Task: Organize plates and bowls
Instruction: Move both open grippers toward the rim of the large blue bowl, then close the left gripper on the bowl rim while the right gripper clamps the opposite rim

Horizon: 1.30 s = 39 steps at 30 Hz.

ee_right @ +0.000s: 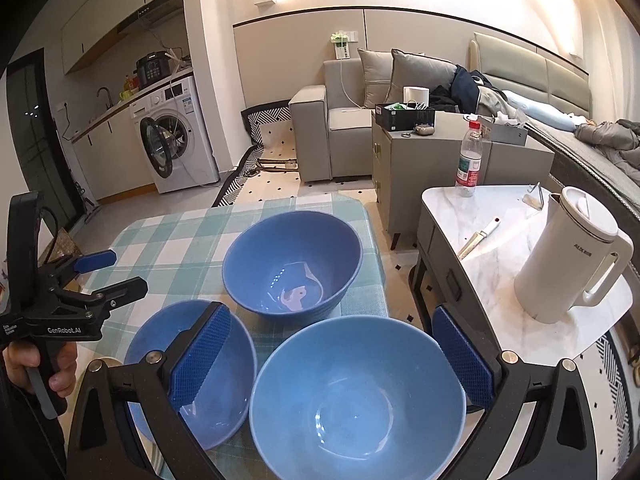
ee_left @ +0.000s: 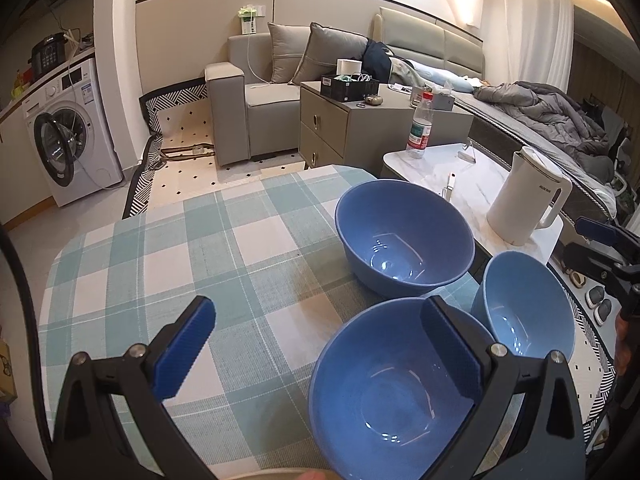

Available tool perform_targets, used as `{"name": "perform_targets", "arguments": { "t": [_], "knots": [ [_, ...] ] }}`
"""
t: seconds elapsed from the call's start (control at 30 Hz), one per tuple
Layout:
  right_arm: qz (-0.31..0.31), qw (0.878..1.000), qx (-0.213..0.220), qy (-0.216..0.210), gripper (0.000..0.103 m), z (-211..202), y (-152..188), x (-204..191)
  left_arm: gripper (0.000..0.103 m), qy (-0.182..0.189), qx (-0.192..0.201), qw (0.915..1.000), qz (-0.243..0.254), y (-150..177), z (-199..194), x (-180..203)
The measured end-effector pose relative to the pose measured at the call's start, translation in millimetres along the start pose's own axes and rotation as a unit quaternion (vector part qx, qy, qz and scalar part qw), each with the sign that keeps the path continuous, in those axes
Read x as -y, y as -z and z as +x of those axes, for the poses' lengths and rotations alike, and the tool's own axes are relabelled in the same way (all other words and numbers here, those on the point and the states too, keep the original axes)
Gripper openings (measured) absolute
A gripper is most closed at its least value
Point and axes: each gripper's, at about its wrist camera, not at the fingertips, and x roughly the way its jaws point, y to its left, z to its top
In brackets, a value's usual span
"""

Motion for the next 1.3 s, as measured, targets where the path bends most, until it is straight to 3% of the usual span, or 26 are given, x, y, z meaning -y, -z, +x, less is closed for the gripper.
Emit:
{"name": "perform_targets", "arguments": {
  "t": [1.03,1.3],
  "knots": [
    [0.018,0.998,-0.054,-0.015,0.102,70,-24,21,0.103,0.003,-0.038,0.9991,0.016,-27,49,11],
    [0.015,0.998,-0.066,-0.014,0.093,82,-26,21,0.101,0.014,-0.044,0.9986,0.027,-32,59,16]
  ]
}}
